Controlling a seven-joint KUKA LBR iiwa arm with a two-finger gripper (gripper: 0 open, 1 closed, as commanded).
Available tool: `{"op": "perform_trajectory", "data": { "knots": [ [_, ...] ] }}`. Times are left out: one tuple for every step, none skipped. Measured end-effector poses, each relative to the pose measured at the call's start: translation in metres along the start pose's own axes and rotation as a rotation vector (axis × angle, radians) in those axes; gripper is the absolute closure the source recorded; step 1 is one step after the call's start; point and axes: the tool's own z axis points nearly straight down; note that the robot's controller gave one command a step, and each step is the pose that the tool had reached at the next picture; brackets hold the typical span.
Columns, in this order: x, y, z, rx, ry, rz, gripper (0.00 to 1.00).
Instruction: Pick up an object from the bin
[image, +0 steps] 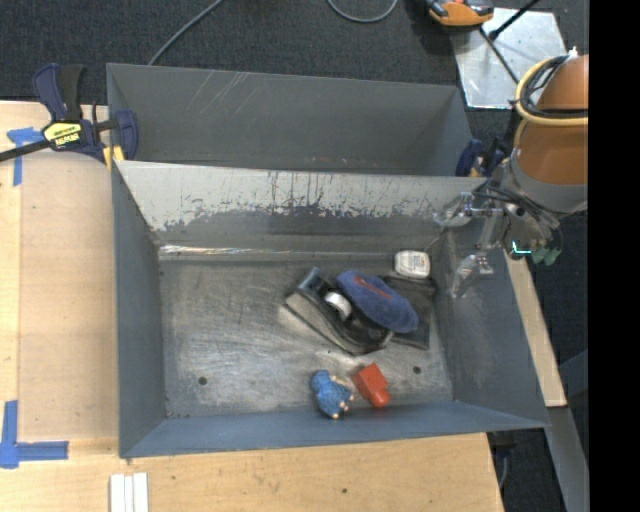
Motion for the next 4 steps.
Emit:
{"op": "perform_trajectory", "data": {
  "knots": [
    [0.017, 0.084, -0.042, -0.003, -0.009, 0.107, 0.00],
    [0.025, 0.098, 0.103, -0.004, -0.019, 0.376, 0.00],
    [0.026, 0.099, 0.105, -0.004, -0.011, 0.374, 1.00],
    [0.044, 0.093, -0.028, -0.001, -0.013, 0.315, 1.00]
  ]
}}
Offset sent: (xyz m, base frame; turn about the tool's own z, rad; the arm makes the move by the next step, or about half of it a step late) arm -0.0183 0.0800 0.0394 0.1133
